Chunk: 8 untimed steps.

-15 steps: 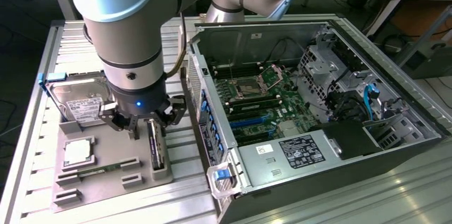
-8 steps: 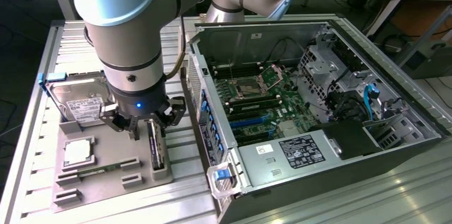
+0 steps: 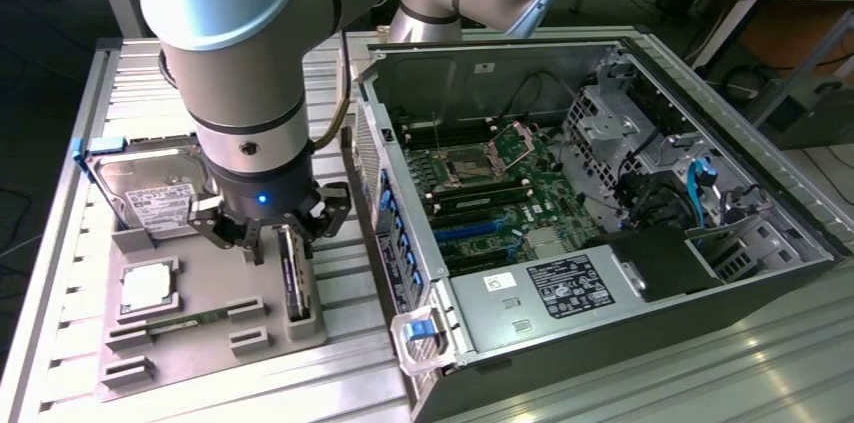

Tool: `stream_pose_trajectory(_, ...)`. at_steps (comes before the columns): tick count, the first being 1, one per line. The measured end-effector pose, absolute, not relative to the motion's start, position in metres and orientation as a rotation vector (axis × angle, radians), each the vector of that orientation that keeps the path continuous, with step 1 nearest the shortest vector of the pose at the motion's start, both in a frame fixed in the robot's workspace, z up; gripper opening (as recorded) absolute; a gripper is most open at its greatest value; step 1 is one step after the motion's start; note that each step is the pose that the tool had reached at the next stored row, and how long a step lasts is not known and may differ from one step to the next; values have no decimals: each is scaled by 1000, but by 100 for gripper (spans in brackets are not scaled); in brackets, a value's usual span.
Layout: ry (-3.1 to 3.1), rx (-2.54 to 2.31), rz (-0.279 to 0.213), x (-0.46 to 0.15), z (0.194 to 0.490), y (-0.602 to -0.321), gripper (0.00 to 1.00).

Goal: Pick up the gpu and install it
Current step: 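Pick up the gpu and move the gpu toward the slot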

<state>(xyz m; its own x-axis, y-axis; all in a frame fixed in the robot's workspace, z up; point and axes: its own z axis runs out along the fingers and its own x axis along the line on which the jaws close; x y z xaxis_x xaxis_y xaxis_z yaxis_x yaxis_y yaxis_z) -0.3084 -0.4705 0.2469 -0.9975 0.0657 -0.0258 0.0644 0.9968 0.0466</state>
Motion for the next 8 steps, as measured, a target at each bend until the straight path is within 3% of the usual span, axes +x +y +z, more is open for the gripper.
stream_pose_trajectory(8,3112,101,70,-308,243,-471,54)
